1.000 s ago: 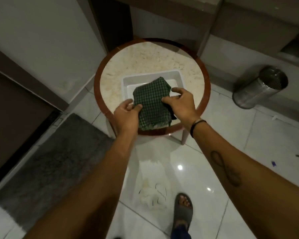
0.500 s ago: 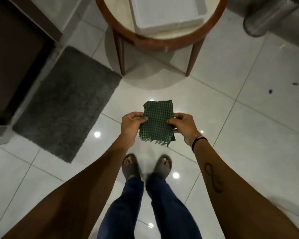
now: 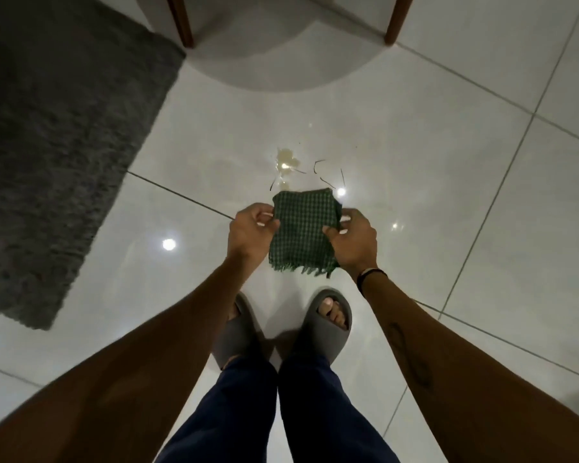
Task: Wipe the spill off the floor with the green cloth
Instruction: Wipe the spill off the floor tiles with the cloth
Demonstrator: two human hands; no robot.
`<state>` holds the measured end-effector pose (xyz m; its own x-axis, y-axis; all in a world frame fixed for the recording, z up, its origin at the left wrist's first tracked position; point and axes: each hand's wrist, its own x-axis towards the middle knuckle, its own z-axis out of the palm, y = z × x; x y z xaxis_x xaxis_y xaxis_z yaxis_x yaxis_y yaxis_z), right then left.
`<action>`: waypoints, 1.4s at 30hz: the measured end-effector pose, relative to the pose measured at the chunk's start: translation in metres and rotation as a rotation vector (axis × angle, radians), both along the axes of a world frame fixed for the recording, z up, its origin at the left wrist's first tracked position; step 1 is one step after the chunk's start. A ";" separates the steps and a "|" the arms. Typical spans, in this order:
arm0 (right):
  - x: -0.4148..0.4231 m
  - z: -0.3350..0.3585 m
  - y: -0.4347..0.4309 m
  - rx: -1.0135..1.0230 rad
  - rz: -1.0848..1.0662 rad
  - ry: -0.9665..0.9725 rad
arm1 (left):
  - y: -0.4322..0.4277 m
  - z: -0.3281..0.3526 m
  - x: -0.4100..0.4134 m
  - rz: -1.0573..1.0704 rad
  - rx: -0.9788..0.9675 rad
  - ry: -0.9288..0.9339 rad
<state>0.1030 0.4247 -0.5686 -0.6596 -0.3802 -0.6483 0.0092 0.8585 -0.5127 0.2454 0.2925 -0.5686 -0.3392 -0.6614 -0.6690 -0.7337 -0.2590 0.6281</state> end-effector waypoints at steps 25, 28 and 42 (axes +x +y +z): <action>-0.027 -0.201 -0.076 0.112 0.898 0.659 | -0.053 -0.161 0.024 -0.891 -0.467 -0.490; 0.005 -0.200 -0.050 0.041 1.015 0.618 | -0.056 -0.156 0.012 -0.874 -0.448 -0.521; -0.012 -0.202 -0.088 0.031 0.966 0.684 | -0.062 -0.142 0.014 -0.879 -0.425 -0.499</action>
<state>0.0909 0.3367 -0.7705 -0.3210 -0.9015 -0.2901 -0.9182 0.3713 -0.1378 0.2592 0.2305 -0.7108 -0.5600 -0.5304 -0.6365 -0.7527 0.6466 0.1234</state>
